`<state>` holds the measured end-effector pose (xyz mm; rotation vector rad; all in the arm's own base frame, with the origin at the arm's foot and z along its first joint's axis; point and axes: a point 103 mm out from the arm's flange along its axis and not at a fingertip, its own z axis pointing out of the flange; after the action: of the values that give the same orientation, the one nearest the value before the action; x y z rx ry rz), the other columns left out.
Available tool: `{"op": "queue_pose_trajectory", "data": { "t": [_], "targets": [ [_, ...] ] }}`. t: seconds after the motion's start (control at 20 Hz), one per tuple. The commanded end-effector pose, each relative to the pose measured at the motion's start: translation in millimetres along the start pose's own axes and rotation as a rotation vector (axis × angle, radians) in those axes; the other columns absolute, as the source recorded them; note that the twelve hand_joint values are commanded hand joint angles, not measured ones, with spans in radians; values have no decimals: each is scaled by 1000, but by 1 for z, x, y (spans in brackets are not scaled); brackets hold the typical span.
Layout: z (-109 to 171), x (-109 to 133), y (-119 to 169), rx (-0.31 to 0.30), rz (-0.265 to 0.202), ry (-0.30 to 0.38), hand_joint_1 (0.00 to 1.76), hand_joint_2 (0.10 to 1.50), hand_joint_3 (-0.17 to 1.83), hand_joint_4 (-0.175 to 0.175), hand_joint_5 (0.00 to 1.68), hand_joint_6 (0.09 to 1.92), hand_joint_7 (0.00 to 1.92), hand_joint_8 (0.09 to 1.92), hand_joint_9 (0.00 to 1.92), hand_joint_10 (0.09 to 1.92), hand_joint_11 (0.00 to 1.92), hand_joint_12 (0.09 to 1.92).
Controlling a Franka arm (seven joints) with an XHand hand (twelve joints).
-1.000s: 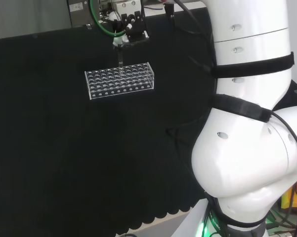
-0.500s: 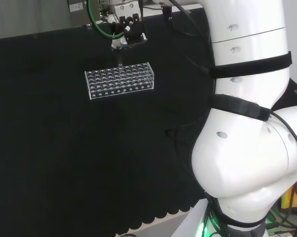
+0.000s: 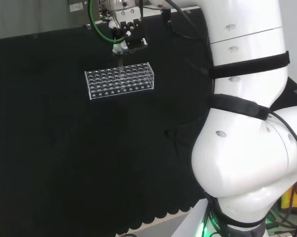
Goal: Put the test tube back in the rack.
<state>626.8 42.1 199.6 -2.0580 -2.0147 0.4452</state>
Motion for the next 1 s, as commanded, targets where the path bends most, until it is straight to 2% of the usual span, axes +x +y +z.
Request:
{"op": "queue_pose_trajectory", "data": {
  "t": [0.05,0.35,0.7,0.85,1.0],
  "targets": [
    [5,0,1,9,-2,14,1237,1030,-175,-175,1477,133,1769,455,1686,583,1292,813],
    [19,4,3,20,-18,28,1237,1030,-175,-175,1478,132,1768,455,1685,584,1292,814],
    [23,7,4,26,-23,27,1237,1030,-175,-175,1478,131,1768,456,1685,585,1294,816],
    [22,5,4,53,-24,69,1237,1031,-175,-175,1476,133,1756,463,1681,595,1285,833],
    [20,1,4,93,-43,101,1302,1031,-170,-175,1434,181,1493,319,1570,605,1177,1030]
  ]
}}
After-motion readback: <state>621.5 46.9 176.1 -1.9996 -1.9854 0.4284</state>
